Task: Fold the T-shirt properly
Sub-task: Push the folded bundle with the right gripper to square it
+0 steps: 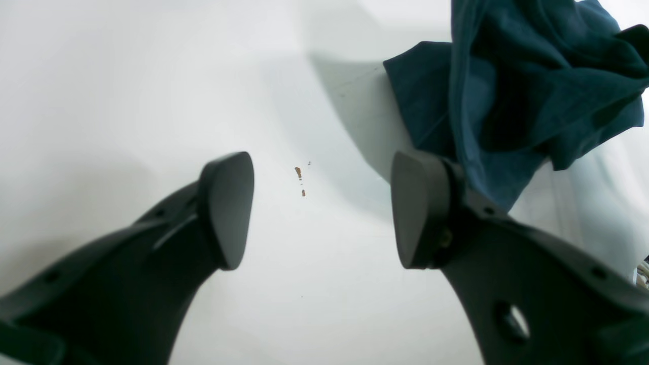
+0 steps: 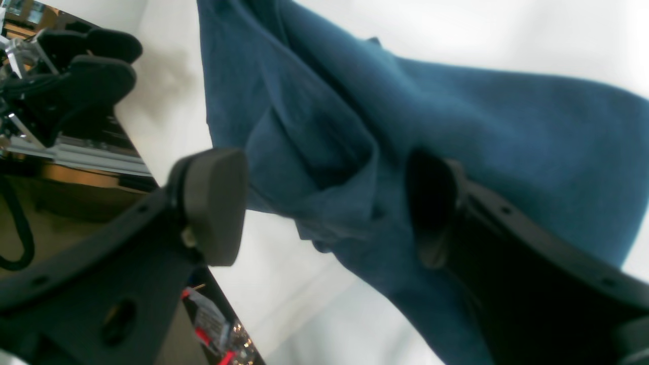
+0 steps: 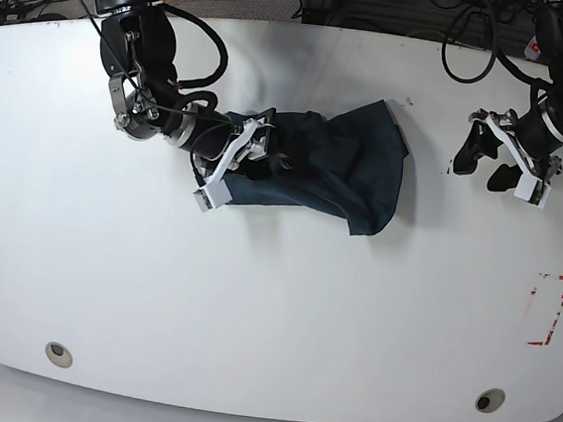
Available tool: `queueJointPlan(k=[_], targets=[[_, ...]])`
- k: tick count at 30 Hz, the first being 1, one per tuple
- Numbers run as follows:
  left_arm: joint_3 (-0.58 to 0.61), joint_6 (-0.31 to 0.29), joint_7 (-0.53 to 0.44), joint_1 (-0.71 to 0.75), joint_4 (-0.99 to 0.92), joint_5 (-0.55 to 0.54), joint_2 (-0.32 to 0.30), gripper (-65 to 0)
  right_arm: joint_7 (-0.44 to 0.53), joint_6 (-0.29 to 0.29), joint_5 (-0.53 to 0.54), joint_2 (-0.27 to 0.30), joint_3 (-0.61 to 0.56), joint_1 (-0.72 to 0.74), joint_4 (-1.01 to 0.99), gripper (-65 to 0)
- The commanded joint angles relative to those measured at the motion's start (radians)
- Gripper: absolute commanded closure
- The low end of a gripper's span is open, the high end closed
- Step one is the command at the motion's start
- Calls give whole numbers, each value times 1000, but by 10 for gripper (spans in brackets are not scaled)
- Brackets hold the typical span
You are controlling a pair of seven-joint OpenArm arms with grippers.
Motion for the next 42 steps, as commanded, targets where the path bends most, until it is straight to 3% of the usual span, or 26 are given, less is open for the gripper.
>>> queueJointPlan(k=[1, 6, 8, 11, 14, 15, 20, 27, 33, 35, 40, 42], targets=[[-6, -1, -25, -6, 15, -18, -14, -390, 24, 12, 18, 6, 1, 14, -12, -468], [-6, -1, -25, -6, 15, -18, -14, -390, 34, 7, -29, -9, -50, 18, -49, -465], [-6, -1, -25, -6, 15, -18, -14, -390, 36, 7, -60, -30, -59, 17, -49, -433], [-6, -1, -25, -4, 15, -18, -14, -390, 36, 6, -97, -61, -59, 14, -49, -255], [-6, -1, -25, -4, 15, -12, -14, -390, 36, 4, -108, -89, -59, 11, -49, -29], [-6, -1, -25, -4, 15, 0, -14, -390, 36, 4, -102, -93, -60, 11, -48, 0], [-6, -3, -24, -3, 17, 69, -11, -390, 33, 3, -102, -130, -79, -3, 35, 0], [-6, -4, -22, 2, 21, 79, 0, -390, 33, 3, -109, -204, -179, 31, 58, -6], [-11, -4, -22, 2, 53, 71, -5, -390, 36, 4, -109, -274, -269, 124, -137, -32], [-11, -4, -21, 2, 76, 71, -5, -390, 39, 4, -109, -276, -292, 152, -187, -103], [-11, -4, -22, -1, 113, 71, -6, -390, 39, 6, -102, -271, -326, 189, -221, -404], [-11, -4, -22, -4, 125, 71, -6, -390, 34, 6, -103, -267, -326, 187, -192, -484]])
